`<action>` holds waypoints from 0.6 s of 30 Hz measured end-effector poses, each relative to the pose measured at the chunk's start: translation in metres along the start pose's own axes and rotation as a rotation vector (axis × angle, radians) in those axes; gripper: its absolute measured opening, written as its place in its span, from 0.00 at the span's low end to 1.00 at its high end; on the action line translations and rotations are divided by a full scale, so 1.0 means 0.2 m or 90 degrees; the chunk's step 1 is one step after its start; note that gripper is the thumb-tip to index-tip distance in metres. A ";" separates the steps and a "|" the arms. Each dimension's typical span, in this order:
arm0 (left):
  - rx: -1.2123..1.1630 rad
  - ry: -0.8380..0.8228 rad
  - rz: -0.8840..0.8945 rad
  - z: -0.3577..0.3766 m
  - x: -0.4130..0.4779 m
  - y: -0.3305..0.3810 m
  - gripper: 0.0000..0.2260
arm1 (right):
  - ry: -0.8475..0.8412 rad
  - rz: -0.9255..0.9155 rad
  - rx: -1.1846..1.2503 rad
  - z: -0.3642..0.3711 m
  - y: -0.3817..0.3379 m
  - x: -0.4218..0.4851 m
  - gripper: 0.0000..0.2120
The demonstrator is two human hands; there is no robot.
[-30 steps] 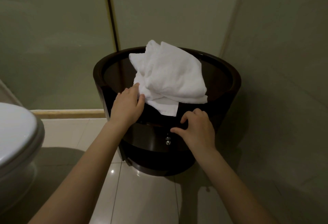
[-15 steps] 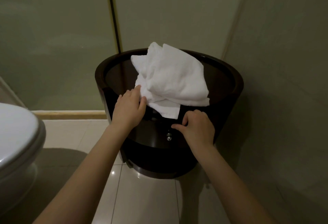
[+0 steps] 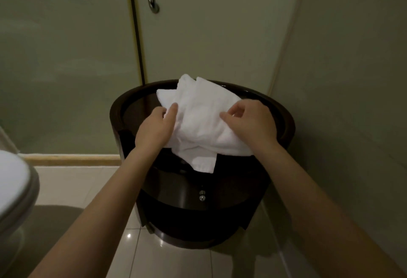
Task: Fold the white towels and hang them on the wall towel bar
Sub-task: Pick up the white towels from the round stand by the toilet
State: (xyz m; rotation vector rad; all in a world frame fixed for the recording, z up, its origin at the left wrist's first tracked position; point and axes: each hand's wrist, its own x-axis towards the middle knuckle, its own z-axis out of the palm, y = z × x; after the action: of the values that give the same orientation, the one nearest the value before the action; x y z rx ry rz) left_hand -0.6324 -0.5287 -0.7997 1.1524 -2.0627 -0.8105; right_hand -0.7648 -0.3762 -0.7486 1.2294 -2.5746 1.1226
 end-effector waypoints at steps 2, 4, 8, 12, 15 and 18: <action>-0.015 -0.044 -0.021 0.02 0.06 0.04 0.33 | 0.009 0.046 0.065 0.00 0.03 0.11 0.08; -0.050 -0.093 -0.051 0.04 0.10 0.07 0.38 | 0.004 0.100 0.110 0.02 0.08 0.18 0.11; -0.086 -0.125 -0.077 0.08 0.12 0.09 0.38 | -0.048 0.223 0.166 0.11 0.19 0.24 0.27; -0.132 -0.151 -0.055 0.08 0.15 0.07 0.37 | -0.140 0.373 0.260 0.19 0.25 0.22 0.40; -0.163 -0.167 -0.056 0.07 0.18 0.06 0.34 | -0.156 0.409 0.327 0.20 0.28 0.25 0.43; -0.205 -0.175 -0.081 0.08 0.21 0.05 0.36 | -0.186 0.436 0.428 0.21 0.29 0.28 0.48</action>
State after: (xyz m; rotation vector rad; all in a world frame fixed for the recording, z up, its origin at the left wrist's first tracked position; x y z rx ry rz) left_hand -0.6675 -0.5585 -0.7921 1.0449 -1.9873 -1.3732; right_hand -0.8341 -0.4166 -0.7932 0.5647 -3.0593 2.2204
